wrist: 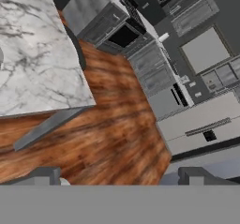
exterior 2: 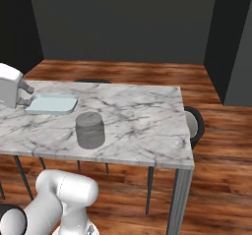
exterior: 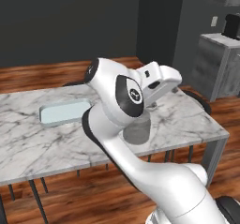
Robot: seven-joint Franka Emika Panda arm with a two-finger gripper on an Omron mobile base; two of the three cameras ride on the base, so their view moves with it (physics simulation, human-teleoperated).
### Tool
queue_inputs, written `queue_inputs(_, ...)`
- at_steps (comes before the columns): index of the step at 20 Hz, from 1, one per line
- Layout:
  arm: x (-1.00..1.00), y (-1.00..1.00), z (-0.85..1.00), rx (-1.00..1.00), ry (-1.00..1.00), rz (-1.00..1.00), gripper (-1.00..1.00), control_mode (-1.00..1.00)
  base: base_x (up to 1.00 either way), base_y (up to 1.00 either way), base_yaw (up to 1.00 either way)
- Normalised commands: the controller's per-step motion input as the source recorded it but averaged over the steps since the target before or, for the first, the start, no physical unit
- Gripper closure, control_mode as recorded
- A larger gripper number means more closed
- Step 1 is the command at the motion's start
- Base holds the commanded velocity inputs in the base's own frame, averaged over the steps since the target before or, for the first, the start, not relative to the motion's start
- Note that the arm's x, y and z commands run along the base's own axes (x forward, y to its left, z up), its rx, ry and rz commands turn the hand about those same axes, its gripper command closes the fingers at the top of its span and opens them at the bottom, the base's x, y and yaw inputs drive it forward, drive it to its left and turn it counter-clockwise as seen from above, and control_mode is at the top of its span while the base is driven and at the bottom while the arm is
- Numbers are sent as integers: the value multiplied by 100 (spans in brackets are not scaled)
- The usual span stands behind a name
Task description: Pick the jar and jar from the dining table and place them in the open cabinet. Close the cabinet after placing the objects.
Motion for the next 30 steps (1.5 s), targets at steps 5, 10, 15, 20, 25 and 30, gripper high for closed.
queue_inputs(5,16,0,-20,8,4,4,-100,-100,0,0,0)
queue_inputs(10,9,2,-22,11,11,1,-100,-100,0,0,0)
queue_inputs(15,10,5,-19,11,10,0,-100,-100,0,0,0)
queue_inputs(20,23,1,-15,14,4,0,-100,-100,0,0,0)
queue_inputs(25,20,10,-18,8,1,0,-100,-100,0,0,0)
queue_inputs(30,5,0,-16,1,7,3,-100,-100,0,0,0)
